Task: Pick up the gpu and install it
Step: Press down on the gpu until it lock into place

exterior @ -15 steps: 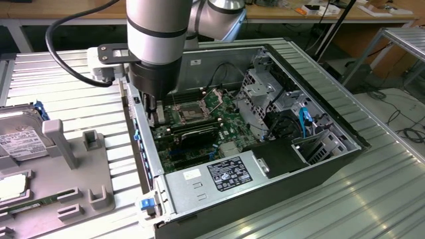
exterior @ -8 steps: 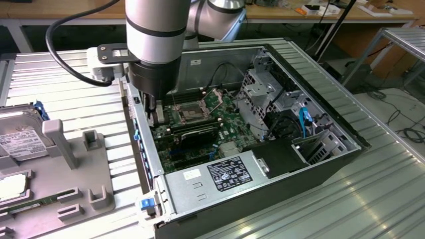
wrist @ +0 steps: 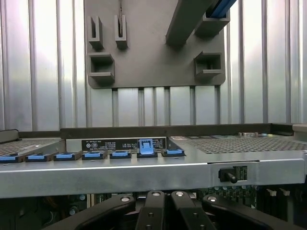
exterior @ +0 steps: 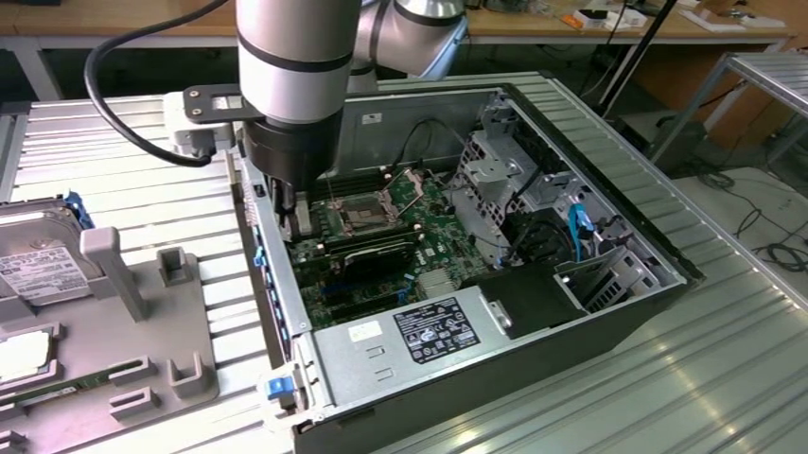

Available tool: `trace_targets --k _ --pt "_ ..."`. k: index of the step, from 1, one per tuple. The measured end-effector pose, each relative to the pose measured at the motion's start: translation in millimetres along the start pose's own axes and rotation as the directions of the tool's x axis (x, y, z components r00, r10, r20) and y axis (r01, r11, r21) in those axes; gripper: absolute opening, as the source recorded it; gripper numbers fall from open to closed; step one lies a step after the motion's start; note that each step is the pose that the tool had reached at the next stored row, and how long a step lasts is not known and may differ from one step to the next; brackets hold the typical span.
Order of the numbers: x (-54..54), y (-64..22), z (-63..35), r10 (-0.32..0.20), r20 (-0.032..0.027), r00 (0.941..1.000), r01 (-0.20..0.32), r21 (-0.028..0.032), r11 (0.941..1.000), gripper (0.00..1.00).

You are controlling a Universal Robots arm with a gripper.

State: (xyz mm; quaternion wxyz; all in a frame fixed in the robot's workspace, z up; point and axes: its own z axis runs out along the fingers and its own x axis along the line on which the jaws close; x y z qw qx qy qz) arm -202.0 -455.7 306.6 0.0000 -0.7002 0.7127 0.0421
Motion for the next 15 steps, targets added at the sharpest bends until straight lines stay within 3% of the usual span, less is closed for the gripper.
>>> trace_targets --k 1,2,4,5,6,11,13,15 --pt "-1.0 -1.0 2.0 0.0 0.0031 1.0 0.0 0.0025 1.0 0.11" --pt "-1.5 -1.1 -0.2 0.0 0.0012 1.0 0.0 -0.0003 1.0 0.11" --pt "-1.7 -0.3 -7.1 0.002 0.0065 1.0 -0.002 -0.0044 1.0 0.11" --pt "-2.0 0.0 -15.4 0.003 0.0044 1.0 -0.003 -0.0103 0.9999 0.11" --pt "-2.1 0.1 -16.7 0.003 0.0048 1.0 -0.003 -0.0115 0.9999 0.11" --pt "2.4 -0.1 -16.5 0.003 0.0029 1.0 -0.003 -0.012 0.9999 0.11" --pt "5.5 -0.2 -15.5 0.004 -0.0017 1.0 -0.004 -0.012 0.9999 0.11" --pt "6.7 -0.6 -9.6 0.004 -0.0016 1.0 -0.004 -0.0069 1.0 0.11"
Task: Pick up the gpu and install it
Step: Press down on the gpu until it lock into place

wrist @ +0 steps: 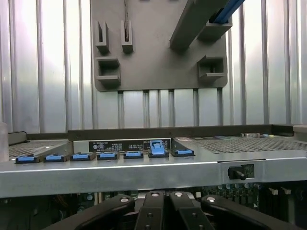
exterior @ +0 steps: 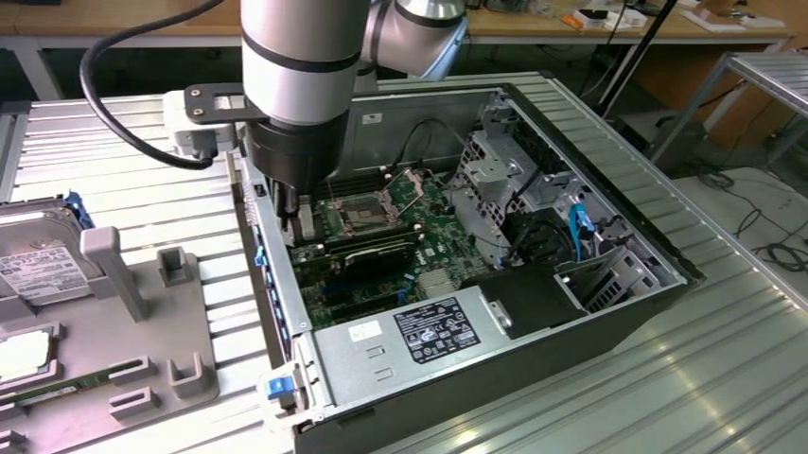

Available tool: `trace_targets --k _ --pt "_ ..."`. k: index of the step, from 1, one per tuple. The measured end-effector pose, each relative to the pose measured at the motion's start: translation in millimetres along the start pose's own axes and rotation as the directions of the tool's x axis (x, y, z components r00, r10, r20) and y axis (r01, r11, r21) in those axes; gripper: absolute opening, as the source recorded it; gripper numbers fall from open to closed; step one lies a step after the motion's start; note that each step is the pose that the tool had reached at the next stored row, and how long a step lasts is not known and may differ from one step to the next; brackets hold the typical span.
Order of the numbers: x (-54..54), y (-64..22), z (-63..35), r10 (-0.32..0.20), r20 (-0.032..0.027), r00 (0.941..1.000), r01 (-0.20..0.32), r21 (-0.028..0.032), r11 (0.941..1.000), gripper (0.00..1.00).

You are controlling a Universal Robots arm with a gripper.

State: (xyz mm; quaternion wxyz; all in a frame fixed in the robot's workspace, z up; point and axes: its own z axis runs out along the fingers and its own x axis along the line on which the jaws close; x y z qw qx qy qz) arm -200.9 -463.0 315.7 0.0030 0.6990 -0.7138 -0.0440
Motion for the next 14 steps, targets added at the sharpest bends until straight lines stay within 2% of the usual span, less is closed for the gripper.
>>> trace_targets --k 10,11,14 --pt "0.4 -1.7 5.3 0.0 -0.0006 1.0 0.0 0.0013 1.0 0.11" --pt "0.5 -1.9 6.2 0.0 0.0025 1.0 0.0 0.0013 1.0 0.11" --pt "0.3 -4.1 6.8 -0.002 0.0243 0.9997 0.002 0.0004 1.0 0.11"
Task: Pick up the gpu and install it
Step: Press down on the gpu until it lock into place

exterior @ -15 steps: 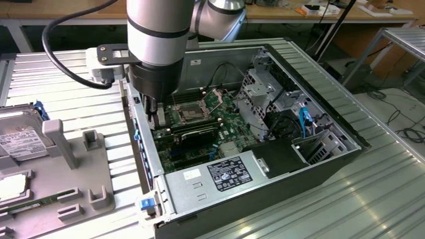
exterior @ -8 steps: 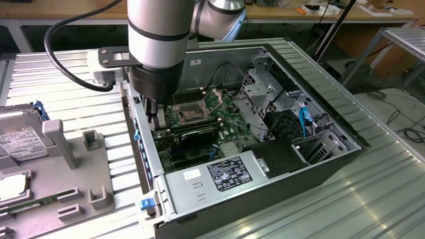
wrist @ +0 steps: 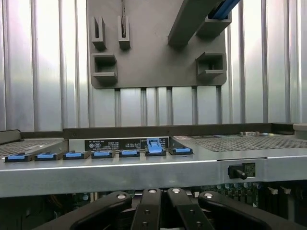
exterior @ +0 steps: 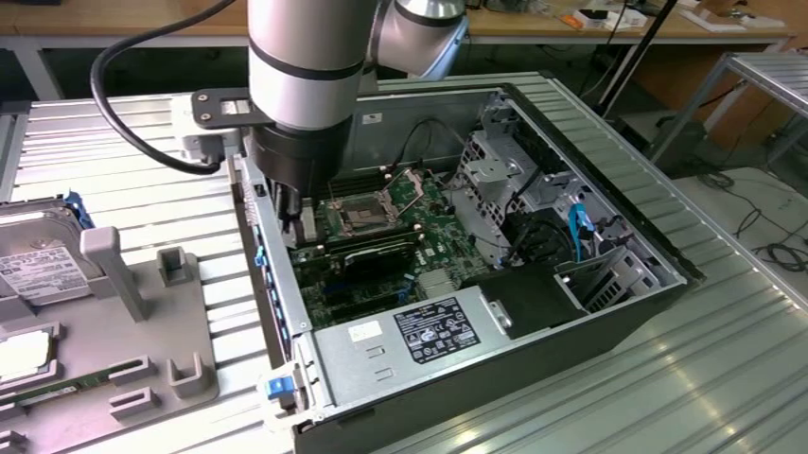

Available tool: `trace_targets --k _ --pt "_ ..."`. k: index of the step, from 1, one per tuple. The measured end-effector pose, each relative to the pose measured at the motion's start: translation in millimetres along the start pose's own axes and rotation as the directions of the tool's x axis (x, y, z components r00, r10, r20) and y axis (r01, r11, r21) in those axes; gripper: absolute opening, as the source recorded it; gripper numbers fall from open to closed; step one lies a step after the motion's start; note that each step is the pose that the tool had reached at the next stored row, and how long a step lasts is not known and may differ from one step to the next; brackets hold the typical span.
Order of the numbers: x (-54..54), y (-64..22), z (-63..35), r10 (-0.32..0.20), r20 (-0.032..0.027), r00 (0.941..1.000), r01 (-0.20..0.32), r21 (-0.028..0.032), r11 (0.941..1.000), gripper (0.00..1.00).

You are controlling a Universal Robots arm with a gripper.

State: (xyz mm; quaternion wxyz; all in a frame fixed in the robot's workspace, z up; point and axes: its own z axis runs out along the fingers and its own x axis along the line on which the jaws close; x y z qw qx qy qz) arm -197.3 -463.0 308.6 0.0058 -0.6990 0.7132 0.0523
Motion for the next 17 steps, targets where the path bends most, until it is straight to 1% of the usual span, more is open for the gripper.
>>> trace_targets --k 1,2,4,5,6,8,9,10,11,12,14,16,17 --pt "-0.1 -3.2 0.3 0.0 0.0044 1.0 0.0 0.0007 1.0 0.11" --pt "-0.2 -5.6 0.3 0.0 0.0051 1.0 0.0 0.0009 1.0 0.11" --pt "-0.1 -6.4 0.3 0.0 0.0052 1.0 0.0 0.0 1.0 0.11" --pt "-0.2 -6.5 1.4 -0.001 0.0074 1.0 0.001 0.0015 1.0 0.11" --pt "-0.5 -6.4 0.3 0.003 0.0052 1.0 -0.003 -0.0001 1.0 0.11" --pt "-1.0 -6.4 -0.3 0.006 0.0043 1.0 -0.006 -0.0048 1.0 0.11" --pt "-1.6 -6.5 -1.1 0.007 0.0019 1.0 -0.007 -0.0102 0.9999 0.11" --pt "-2.1 -6.8 -2.2 0.008 -0.0002 1.0 -0.008 -0.0169 0.9998 0.11" --pt "-3.1 -6.7 -4.1 0.011 -0.0049 0.9999 -0.011 -0.0263 0.9996 0.11" --pt "-3.5 -6.7 -4.5 0.012 -0.0055 0.9999 -0.012 -0.0292 0.9995 0.11" --pt "-3.9 -6.8 -4.4 0.014 -0.0049 0.9999 -0.014 -0.0293 0.9995 0.11" --pt "-5.2 -6.8 -4.4 0.018 -0.0002 0.9998 -0.018 -0.0292 0.9994 0.11" --pt "-6.1 -6.8 -4.3 0.021 0.0002 0.9998 -0.021 -0.0288 0.9994 0.11"
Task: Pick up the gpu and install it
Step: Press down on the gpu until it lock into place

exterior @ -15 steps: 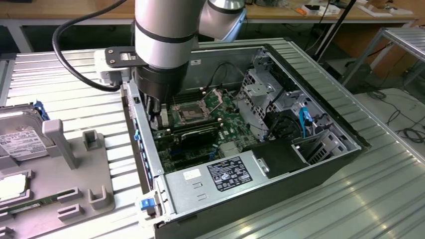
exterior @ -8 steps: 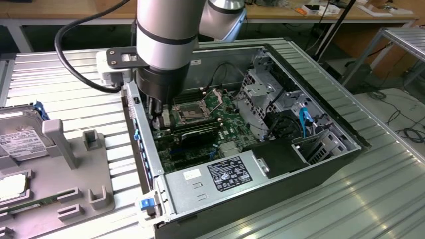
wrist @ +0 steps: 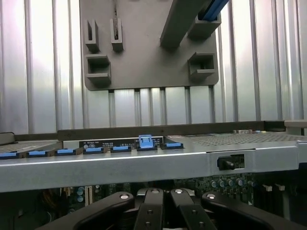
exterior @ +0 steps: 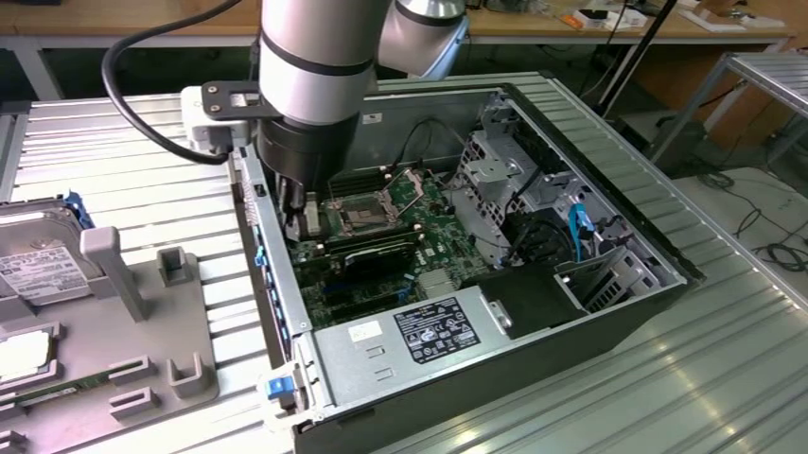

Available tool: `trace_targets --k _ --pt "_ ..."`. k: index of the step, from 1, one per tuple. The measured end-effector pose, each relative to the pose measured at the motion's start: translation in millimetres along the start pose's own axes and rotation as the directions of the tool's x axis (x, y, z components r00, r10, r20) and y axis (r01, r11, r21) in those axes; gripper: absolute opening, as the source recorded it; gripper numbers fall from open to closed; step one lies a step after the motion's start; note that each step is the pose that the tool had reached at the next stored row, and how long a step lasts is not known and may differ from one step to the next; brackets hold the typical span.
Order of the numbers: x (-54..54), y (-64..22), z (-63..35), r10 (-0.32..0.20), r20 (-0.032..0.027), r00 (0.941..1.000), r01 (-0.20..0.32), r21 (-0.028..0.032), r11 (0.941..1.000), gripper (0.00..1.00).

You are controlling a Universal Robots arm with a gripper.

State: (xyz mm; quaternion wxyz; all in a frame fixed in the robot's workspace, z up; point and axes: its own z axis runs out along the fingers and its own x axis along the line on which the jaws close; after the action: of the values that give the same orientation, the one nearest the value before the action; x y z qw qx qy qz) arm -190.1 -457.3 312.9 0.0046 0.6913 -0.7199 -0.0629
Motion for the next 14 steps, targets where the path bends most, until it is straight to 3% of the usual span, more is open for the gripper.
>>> trace_targets --k 4,10,11,12,14 --pt "-0.8 0.3 0.1 0.025 0.0025 0.9997 -0.025 0.0014 0.9997 0.11" --pt "-0.8 0.5 0.1 0.054 0.0048 0.9985 -0.054 -0.0017 0.9985 0.11" --pt "-0.5 0.5 0.1 0.054 0.0004 0.9985 -0.054 -0.0012 0.9985 0.11" --pt "-0.3 0.5 0.1 0.055 -0.0077 0.9985 -0.055 -0.0006 0.9985 0.11" --pt "-0.2 0.5 0.1 0.057 -0.0286 0.998 -0.057 0.0007 0.9984 0.11"
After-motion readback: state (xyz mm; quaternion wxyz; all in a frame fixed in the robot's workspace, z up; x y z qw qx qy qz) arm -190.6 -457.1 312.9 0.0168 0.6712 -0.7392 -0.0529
